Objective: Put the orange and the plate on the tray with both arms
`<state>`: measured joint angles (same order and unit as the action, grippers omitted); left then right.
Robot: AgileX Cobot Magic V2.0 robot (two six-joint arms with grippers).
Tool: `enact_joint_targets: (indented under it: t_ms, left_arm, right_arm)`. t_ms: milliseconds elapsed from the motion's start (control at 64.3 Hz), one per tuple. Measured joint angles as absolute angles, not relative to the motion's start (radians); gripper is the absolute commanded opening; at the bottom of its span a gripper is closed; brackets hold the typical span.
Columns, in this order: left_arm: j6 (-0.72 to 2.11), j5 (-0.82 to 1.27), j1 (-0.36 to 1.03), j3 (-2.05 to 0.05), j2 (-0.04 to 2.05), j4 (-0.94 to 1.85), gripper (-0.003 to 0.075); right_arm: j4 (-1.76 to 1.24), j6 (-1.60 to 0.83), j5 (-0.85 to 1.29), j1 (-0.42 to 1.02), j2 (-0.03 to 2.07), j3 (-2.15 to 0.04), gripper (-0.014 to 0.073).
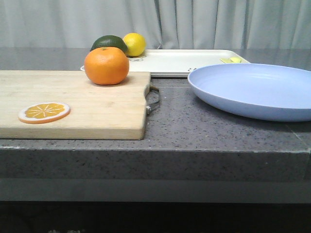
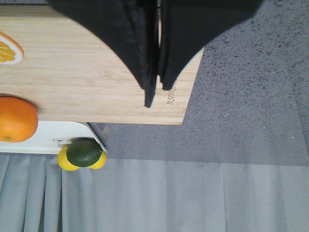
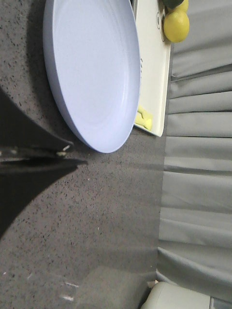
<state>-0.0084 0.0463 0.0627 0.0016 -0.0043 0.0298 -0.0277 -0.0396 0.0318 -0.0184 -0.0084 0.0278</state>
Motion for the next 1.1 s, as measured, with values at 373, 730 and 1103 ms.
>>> enact_joint_targets:
  t_ms: [373, 730, 1103]
  left_arm:
    - [-0.008, 0.046, 0.063, 0.002, -0.004, 0.030, -0.0018]
    - [-0.008, 0.042, 0.063, 0.002, -0.004, 0.030, -0.0018]
    - [-0.008, 0.012, 0.061, -0.029, -0.004, 0.048, -0.0018]
  right_arm:
    - [-0.028, -0.040, 0.032, -0.018, -0.008, 0.028, -0.0068]
    - [-0.028, -0.040, 0.012, -0.018, -0.008, 0.028, -0.0068]
    - [-0.028, -0.040, 0.018, -0.018, -0.008, -0.003, -0.0068]
